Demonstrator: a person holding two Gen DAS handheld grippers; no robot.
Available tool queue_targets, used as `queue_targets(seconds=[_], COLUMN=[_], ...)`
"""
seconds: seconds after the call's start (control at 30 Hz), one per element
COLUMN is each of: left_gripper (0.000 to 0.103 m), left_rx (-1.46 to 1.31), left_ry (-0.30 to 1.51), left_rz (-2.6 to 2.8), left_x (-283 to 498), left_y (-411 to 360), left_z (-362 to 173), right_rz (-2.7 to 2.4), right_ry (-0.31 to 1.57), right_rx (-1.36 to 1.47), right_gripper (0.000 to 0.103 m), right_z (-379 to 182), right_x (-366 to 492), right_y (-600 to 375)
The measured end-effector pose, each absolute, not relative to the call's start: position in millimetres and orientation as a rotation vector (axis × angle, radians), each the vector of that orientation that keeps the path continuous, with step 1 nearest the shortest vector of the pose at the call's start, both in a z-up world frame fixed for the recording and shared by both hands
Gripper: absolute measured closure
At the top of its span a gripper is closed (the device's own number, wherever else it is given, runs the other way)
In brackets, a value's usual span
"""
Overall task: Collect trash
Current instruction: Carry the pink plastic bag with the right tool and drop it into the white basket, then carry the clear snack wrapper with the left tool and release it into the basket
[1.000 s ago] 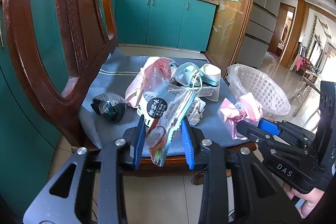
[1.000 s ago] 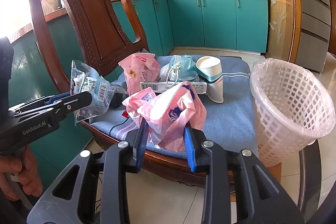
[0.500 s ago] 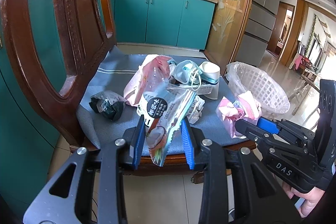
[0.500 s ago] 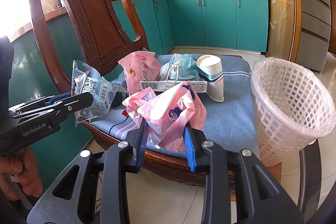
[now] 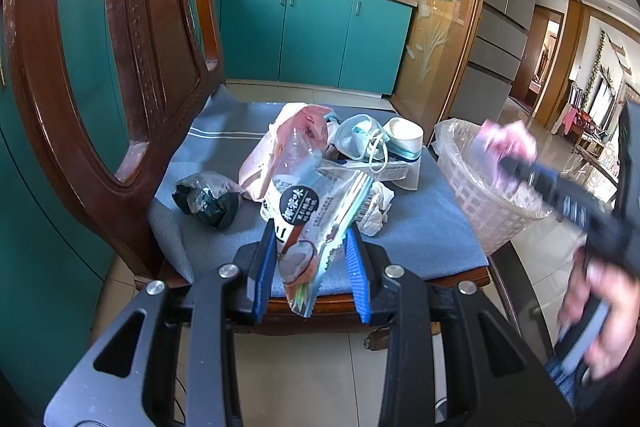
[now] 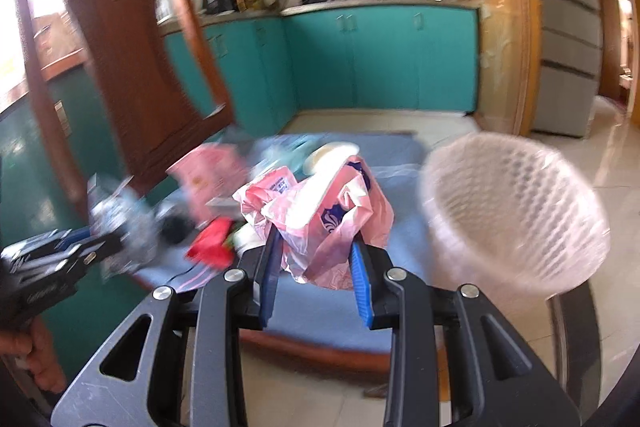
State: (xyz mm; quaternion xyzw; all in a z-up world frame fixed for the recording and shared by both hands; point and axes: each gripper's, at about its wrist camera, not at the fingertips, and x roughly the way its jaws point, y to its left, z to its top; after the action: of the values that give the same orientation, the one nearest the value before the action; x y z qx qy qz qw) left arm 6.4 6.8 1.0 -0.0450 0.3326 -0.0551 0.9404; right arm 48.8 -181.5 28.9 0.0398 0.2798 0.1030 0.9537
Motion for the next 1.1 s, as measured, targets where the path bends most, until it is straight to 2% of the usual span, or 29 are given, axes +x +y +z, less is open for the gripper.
queue_targets(seconds=[0.27, 0.3, 0.43, 0.5, 0.73, 0.93, 1.1], left_gripper=[0.069, 0.069, 0.069, 0.069, 0.069, 0.069, 0.069], left_rx=[-0.091, -0.091, -0.091, -0.089, -0.088, -0.118, -0.126], left_ry=[0.681, 0.682, 0.684, 0.684, 0.681, 0.676, 0.67], left_rz=[-0.113, -0.112, -0.111, -0.112, -0.106, -0.093, -0.08], left_x=[6, 6, 7, 7, 9, 11, 11], left_y=[8, 9, 8, 6, 5, 9, 11], left_z=[1, 1, 0, 0, -1, -2, -1], right_rz=[-0.06, -0.09, -0.174, -0.182, -0.095, 0.019, 0.117], right_ry=[0.533, 0.525, 0.515, 0.509, 0.508, 0.548, 0.584], right_rx=[0.142, 0.144, 0.158, 0.159, 0.128, 0.087, 0.053], right_gripper=[0.07, 0.066, 0.039, 0.031, 0.03, 0.022, 0.022], right_z=[32, 32, 29, 30, 34, 28, 19], right_x=[100, 104, 106, 102, 74, 52, 37], right_y=[-265, -272, -292, -292, -263, -209, -172])
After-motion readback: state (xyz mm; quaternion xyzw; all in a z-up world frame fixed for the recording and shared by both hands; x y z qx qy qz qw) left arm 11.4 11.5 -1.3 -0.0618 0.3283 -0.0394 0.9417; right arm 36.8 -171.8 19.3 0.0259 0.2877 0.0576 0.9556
